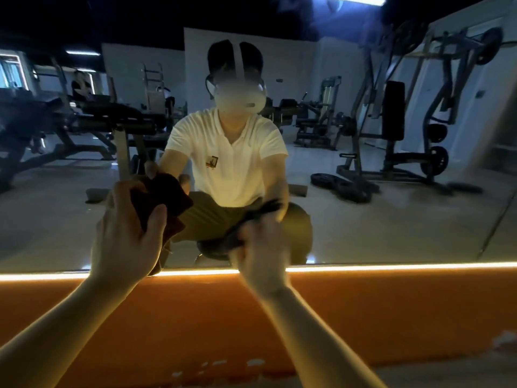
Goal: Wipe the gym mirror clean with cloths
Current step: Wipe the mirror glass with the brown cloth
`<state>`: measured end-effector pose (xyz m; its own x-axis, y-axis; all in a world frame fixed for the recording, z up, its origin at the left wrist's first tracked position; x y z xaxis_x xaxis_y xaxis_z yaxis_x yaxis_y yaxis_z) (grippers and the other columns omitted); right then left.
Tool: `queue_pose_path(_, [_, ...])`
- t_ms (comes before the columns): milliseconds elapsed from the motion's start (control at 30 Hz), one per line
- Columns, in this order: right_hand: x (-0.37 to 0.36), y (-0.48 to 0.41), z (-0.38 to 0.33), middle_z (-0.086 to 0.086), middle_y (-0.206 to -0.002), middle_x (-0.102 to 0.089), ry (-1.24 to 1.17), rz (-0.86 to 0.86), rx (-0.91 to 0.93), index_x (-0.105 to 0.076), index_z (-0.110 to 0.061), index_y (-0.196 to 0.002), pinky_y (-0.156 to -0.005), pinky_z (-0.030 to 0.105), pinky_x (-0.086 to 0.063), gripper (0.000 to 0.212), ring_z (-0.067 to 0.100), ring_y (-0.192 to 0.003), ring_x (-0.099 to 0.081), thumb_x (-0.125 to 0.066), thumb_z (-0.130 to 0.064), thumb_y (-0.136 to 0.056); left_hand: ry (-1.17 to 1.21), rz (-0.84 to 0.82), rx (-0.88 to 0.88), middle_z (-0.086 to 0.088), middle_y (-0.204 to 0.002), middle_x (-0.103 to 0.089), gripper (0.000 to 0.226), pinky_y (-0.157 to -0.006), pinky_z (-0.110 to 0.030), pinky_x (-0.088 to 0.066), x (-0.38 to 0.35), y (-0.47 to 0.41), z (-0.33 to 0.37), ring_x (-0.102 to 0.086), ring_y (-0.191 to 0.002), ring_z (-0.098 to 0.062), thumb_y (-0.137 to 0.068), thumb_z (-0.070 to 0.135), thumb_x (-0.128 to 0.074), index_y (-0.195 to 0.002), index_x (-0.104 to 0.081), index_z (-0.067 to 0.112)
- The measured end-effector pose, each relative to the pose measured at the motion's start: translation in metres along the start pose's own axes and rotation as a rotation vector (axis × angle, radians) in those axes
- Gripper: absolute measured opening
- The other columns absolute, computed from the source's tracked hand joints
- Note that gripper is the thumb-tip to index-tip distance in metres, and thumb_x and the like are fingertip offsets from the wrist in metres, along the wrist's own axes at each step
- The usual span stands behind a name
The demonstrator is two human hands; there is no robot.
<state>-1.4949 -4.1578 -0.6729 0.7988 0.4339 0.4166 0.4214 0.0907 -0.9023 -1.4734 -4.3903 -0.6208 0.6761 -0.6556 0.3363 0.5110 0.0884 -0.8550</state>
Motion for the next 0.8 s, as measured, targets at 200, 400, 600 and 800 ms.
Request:
queue_pose_path(200, [-0.014,0.017,0.001,0.014,-0.103,-0.056,0.031,-0.166,0.231,-0.065,-0.011,-0.098,-0.075,0.043,-0.055,0.021,0.028,-0.093,-0.058,-0.077,-0.016,-0.082,-0.078,0.035,-0.071,-0.029,-0.118,-0.041,0.044,-0.059,-0.027,-0.038,-0.006,-0.001,-0.007,-0.044,-0.094,-0.024,-0.089,0.013,-0.042,-0.128,-0.04,-0.008])
queue_pose_path(400, [0.079,0.036,0.196,0.021,-0.114,-0.053,0.16,0.055,-0.415,-0.058,-0.007,-0.1,-0.082,0.046,-0.051,0.025,0.041,-0.099,-0.056,-0.063,-0.004,-0.076,-0.132,-0.012,-0.183,-0.036,-0.135,-0.044,0.058,-0.091,-0.06,-0.053,-0.028,0.013,-0.003,-0.052,-0.117,-0.049,-0.091,-0.003,-0.064,-0.143,-0.038,0.0])
queue_pose_path(600, [0.064,0.036,0.163,0.023,-0.121,-0.054,0.117,0.23,-0.768,-0.056,-0.004,-0.103,-0.089,0.05,-0.051,0.028,0.041,-0.107,-0.055,-0.069,-0.006,-0.078,-0.125,-0.05,-0.246,-0.028,-0.12,-0.06,0.041,-0.093,-0.043,-0.047,-0.008,0.012,-0.012,-0.059,-0.11,-0.04,-0.093,0.01,-0.062,-0.13,-0.055,-0.006])
queue_pose_path(800, [-0.044,0.018,-0.069,0.009,-0.103,-0.056,-0.055,-0.099,0.142,-0.063,-0.015,-0.106,-0.075,0.041,-0.054,0.023,0.025,-0.092,-0.057,-0.055,-0.011,-0.085,-0.351,0.126,-0.157,-0.027,-0.127,-0.05,0.032,-0.09,-0.053,-0.044,0.047,0.007,-0.051,-0.048,-0.112,-0.043,-0.098,0.015,-0.068,-0.128,-0.067,0.003])
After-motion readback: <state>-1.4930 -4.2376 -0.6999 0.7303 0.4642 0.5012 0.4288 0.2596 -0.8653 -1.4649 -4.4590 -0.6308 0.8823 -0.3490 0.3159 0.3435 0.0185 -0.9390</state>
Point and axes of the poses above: each hand's wrist, its own y-axis away from the middle knuckle, its own x-axis out of the back of the hand, z = x × y, the point moved 8 cm from there along -y, towards the middle knuckle
